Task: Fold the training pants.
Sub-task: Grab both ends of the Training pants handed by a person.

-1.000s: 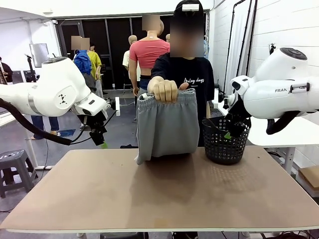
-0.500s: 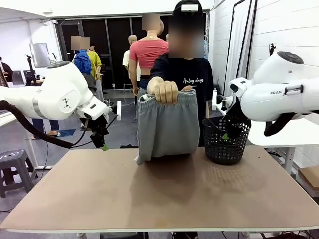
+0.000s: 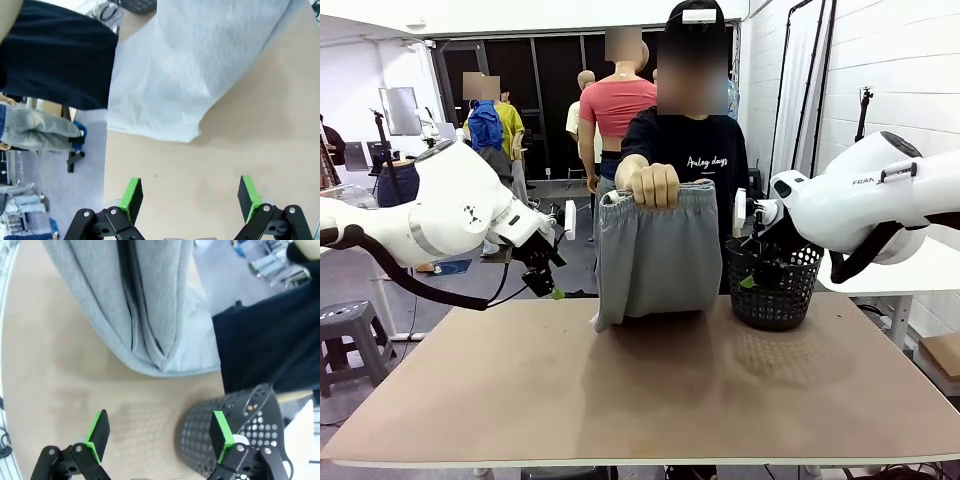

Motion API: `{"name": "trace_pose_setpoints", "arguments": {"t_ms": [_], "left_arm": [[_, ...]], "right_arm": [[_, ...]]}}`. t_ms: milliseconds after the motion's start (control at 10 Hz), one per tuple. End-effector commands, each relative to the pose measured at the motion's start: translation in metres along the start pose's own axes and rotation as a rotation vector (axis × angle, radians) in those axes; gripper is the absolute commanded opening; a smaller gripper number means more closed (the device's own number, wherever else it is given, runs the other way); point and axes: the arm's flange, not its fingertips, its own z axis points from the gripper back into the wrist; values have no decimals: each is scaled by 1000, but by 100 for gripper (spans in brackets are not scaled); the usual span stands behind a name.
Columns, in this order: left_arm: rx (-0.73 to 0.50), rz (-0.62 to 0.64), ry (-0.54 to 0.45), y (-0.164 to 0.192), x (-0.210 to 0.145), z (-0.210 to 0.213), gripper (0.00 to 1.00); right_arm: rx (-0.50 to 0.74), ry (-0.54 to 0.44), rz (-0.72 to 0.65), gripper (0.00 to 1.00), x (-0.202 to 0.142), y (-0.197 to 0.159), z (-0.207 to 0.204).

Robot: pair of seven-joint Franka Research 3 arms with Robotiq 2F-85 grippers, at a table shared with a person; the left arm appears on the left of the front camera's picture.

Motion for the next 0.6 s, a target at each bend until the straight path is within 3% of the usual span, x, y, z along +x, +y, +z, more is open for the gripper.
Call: {"name": "trace_pose_setpoints", "arguments": {"t_ms": [0, 500], "left_arm": [[-4, 2, -115, 2, -8, -10, 100], [-23, 4, -222, 10, -8, -14, 100]], "right_arm": [[-20, -145, 12, 100, -14, 9, -12], [51, -287, -7, 100, -20, 7, -31]]}}
